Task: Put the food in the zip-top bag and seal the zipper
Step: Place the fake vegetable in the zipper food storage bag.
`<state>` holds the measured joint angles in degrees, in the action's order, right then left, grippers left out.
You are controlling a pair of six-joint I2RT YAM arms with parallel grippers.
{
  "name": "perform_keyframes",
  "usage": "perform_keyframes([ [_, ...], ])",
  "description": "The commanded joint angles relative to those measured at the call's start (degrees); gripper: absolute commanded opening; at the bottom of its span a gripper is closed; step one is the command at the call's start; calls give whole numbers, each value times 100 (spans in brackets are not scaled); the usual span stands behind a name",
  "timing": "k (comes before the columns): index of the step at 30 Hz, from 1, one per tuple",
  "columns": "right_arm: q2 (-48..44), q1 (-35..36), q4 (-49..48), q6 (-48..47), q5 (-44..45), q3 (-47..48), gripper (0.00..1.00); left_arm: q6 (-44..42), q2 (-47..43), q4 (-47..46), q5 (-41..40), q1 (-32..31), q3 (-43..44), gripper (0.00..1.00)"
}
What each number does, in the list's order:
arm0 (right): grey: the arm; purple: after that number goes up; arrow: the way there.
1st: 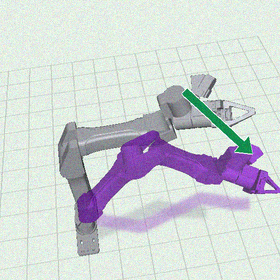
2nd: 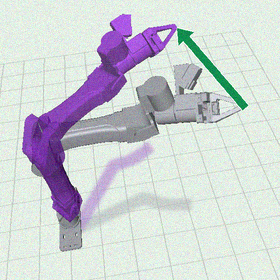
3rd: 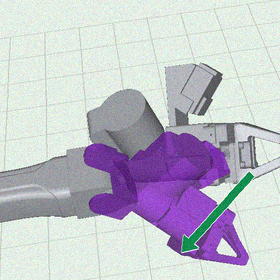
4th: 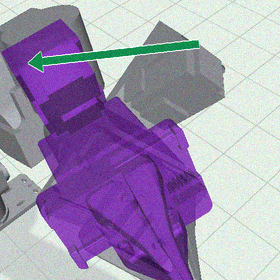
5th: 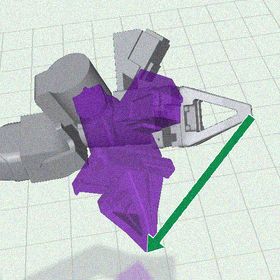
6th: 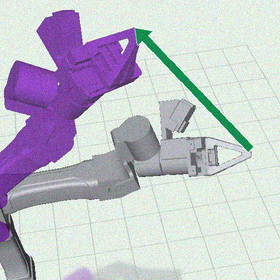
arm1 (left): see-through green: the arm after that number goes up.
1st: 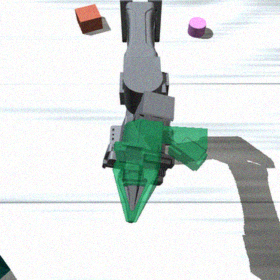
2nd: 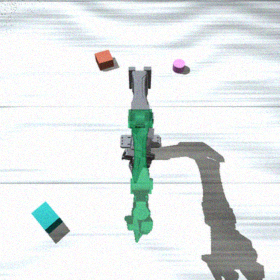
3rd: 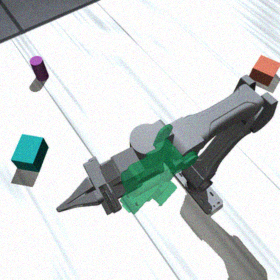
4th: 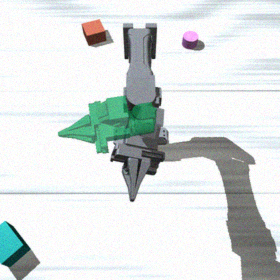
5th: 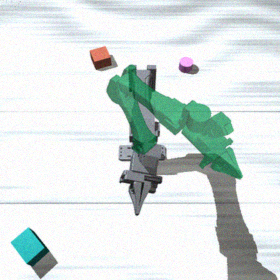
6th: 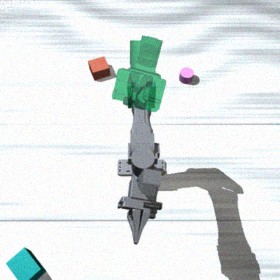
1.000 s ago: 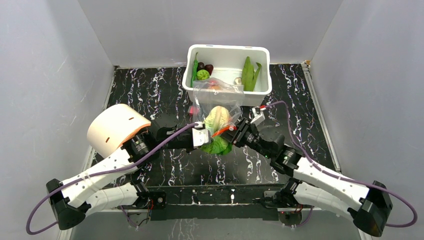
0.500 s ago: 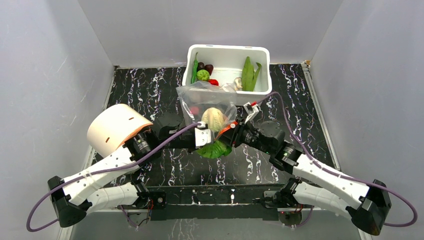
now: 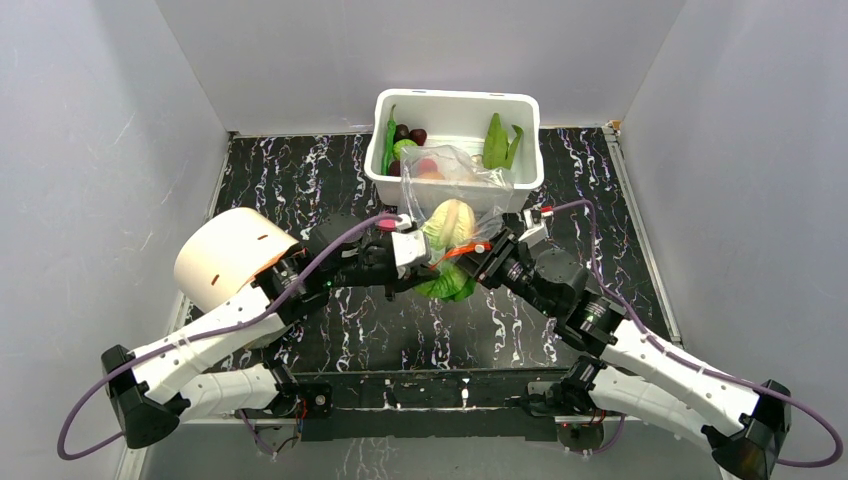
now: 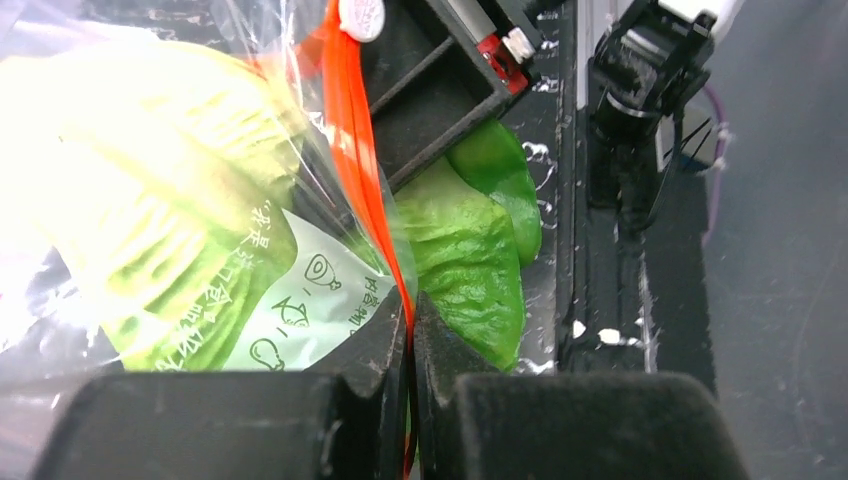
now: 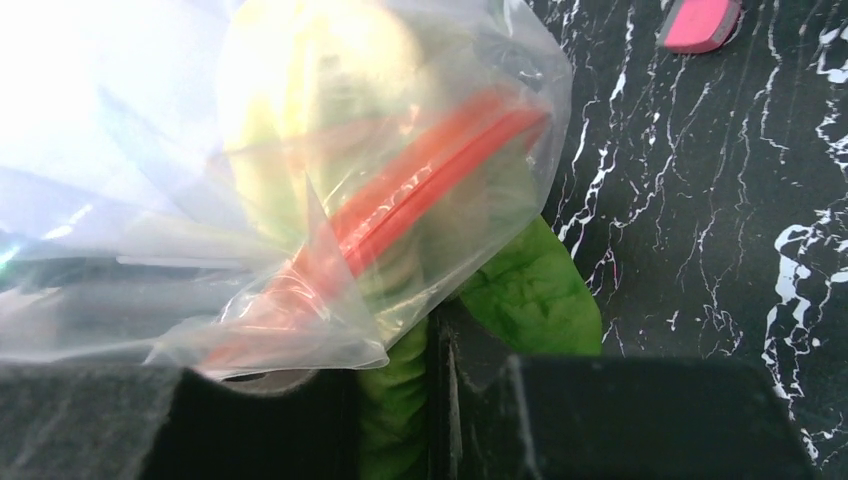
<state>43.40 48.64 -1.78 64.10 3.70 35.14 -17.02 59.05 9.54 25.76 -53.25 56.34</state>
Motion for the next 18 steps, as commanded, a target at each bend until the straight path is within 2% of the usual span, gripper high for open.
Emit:
perform_keyframes([
  [1,-231,-21,-219,715,685,642,26,1355,202,-250,158,11,63,0],
  [3,-303,-21,-99,1028,825,606,35,1797,221,-527,84,10,53,0],
  [6,-496,-23,-86,1451,1065,536,41,2409,233,-799,-319,17,88,0],
  [10,-567,-23,274,1456,1228,909,53,2870,290,-949,-766,15,150,0],
  [14,-401,-22,644,1408,1023,1207,60,3168,451,-871,-1052,15,338,0],
  [18,-335,-22,659,1401,792,1207,57,3489,550,-965,-1287,21,460,0],
])
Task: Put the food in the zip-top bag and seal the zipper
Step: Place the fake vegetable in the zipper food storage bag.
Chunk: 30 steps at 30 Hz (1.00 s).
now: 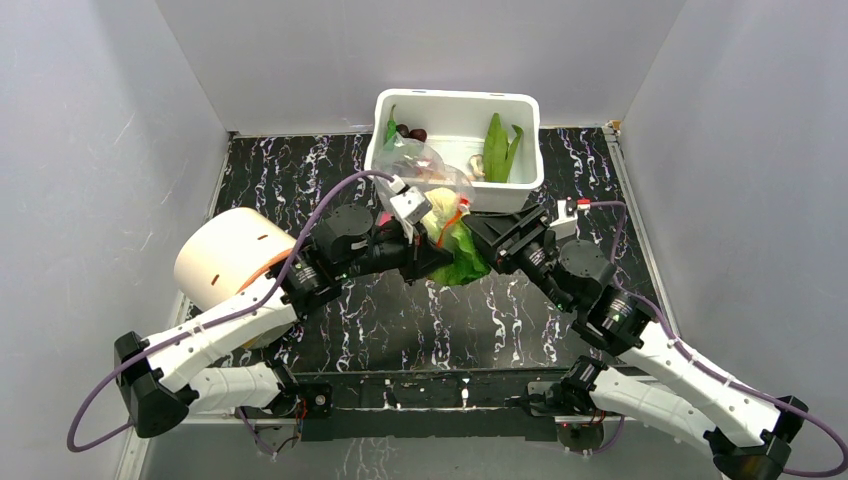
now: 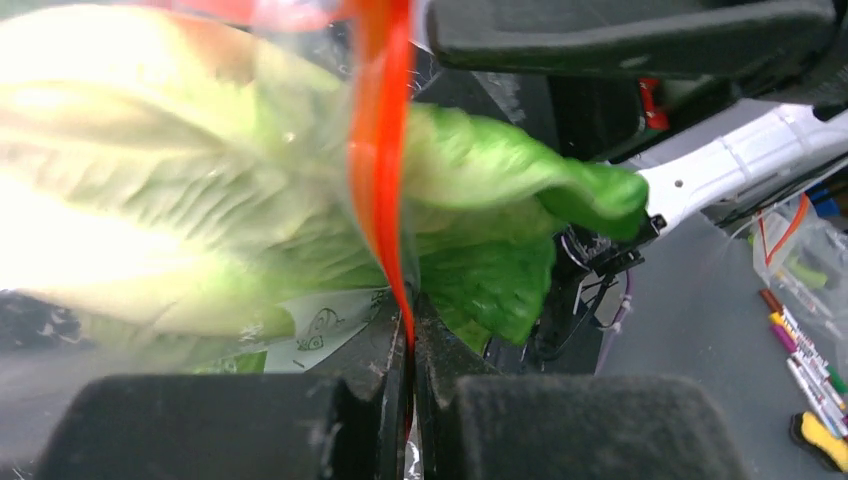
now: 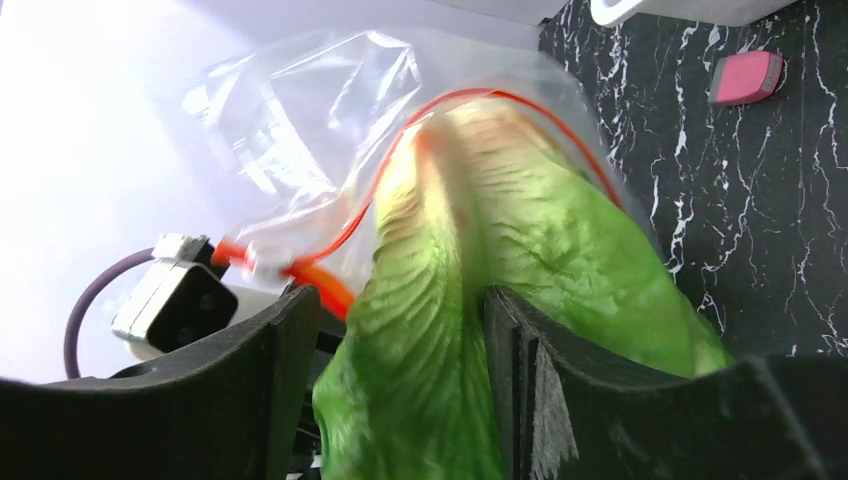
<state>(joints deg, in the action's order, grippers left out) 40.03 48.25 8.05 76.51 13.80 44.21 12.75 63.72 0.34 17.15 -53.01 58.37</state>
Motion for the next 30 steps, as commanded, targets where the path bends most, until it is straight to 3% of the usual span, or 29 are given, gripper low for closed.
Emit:
perform_keyframes([
  [1,9,18,-352,143,-268,285,56,598,79,-118,-503,-3,259,0],
  [13,148,18,774,-860,-545,477,45,1341,-276,-925,-1023,61,-170,0],
  [21,285,18,1144,-1335,-506,1191,53,2155,-708,-1524,-1512,127,-911,0],
  [29,489,17,1285,-1780,-140,1745,60,2385,-838,-1565,-1626,178,-1053,0],
  [30,708,18,1593,-2376,513,2139,62,2412,-859,-1579,-1627,192,-1050,0],
])
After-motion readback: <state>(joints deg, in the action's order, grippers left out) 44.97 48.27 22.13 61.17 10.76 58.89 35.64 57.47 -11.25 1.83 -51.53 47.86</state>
